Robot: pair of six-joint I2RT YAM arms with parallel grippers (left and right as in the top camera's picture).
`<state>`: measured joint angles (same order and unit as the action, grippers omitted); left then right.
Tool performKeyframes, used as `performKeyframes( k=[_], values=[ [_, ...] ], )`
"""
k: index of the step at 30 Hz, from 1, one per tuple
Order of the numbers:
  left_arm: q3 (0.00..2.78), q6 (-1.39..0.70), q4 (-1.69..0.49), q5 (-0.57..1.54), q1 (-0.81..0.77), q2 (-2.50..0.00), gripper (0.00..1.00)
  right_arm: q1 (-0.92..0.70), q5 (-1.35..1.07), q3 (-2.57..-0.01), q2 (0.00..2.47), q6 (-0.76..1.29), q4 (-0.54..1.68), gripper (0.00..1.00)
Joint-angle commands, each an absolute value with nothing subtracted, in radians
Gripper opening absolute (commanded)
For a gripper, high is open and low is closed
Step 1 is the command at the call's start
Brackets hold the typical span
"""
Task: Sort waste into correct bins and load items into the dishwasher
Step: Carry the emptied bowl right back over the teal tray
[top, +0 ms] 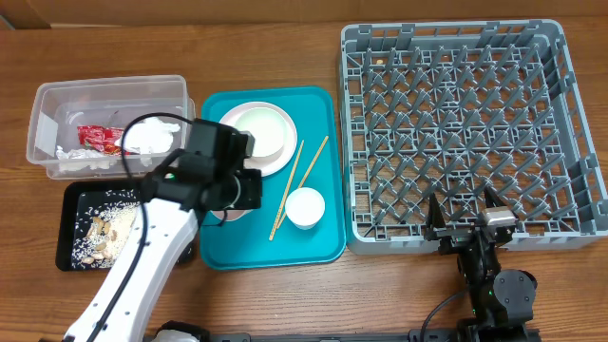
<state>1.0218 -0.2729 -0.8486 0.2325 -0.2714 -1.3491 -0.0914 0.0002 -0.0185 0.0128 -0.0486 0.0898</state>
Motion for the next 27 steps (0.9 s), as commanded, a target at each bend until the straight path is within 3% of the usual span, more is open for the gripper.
performKeyframes(
  k=[1,8,27],
  values=[
    [1.044,-0.313,-0.832,0.199,-0.318,-1.425,0.04,-0.088,-0.002,-0.008,0.003,-0.050,0.084,1.00],
    [1.044,-0.323,-0.837,0.199,-0.350,-1.533,0.04,-0.088,-0.002,-0.008,0.003,-0.050,0.084,1.00],
    [1.044,-0.375,-0.863,0.134,-0.405,-1.531,0.04,-0.088,-0.002,-0.008,0.003,-0.050,0.084,1.00]
  ],
)
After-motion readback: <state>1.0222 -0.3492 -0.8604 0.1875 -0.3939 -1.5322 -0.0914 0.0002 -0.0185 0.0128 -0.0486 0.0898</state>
